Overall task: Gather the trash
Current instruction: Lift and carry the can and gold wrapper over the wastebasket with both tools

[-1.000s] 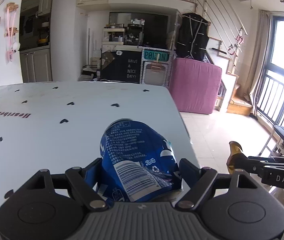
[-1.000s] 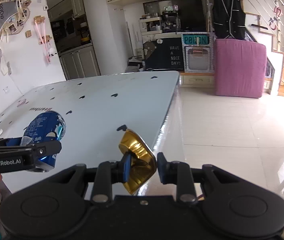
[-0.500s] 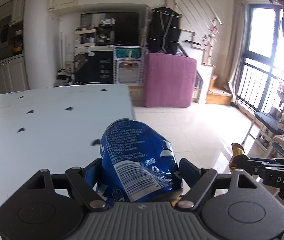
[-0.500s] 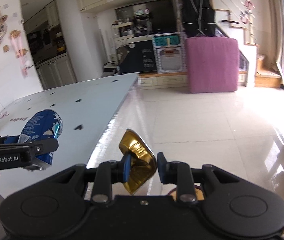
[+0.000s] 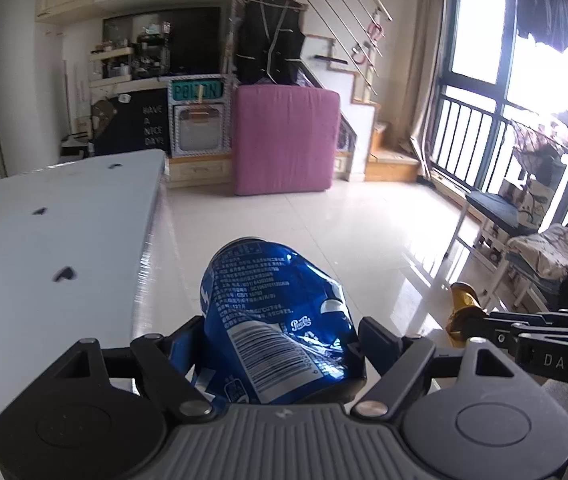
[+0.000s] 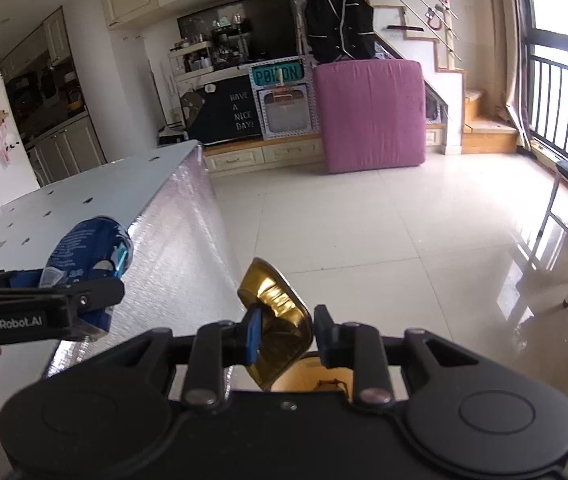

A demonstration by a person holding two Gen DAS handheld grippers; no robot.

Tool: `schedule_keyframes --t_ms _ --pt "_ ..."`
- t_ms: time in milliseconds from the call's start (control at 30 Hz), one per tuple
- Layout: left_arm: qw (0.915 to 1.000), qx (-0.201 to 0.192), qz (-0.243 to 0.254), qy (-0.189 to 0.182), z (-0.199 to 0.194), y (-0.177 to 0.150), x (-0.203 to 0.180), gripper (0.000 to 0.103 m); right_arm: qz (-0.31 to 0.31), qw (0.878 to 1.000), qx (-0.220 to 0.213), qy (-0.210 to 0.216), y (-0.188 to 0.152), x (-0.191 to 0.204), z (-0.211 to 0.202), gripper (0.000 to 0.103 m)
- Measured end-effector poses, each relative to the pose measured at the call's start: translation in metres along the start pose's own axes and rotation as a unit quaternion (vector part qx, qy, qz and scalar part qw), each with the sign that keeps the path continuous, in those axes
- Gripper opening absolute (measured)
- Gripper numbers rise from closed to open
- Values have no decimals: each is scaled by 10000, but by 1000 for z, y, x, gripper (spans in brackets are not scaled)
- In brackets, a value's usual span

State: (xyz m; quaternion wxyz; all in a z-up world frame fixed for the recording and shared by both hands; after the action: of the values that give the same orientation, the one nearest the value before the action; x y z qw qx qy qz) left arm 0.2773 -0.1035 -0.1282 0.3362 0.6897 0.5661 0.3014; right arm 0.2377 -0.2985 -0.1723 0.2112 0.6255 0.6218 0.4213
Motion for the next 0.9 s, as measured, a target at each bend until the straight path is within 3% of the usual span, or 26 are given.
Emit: schedule_keyframes --t_ms 433,900 --pt "9979 595 215 -125 62 -29 -47 82 363 9981 413 -261 -29 -61 26 28" --pt "9897 1425 134 -69 162 -73 -53 82 614 9913 1129 -270 -64 -101 111 28"
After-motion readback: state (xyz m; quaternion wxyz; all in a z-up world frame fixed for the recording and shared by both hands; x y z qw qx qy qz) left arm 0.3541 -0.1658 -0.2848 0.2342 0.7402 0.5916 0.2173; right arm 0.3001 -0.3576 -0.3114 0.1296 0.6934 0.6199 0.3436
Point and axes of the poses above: each gripper's, at about its wrist camera, not at the fingertips, and z roughly the way its jaws point, x to its left, y to its top, the point moved 2 cm from there along z, roughly the way its jaws point, and after that the axes turned 10 degrees about y, right-handed, at the moved point
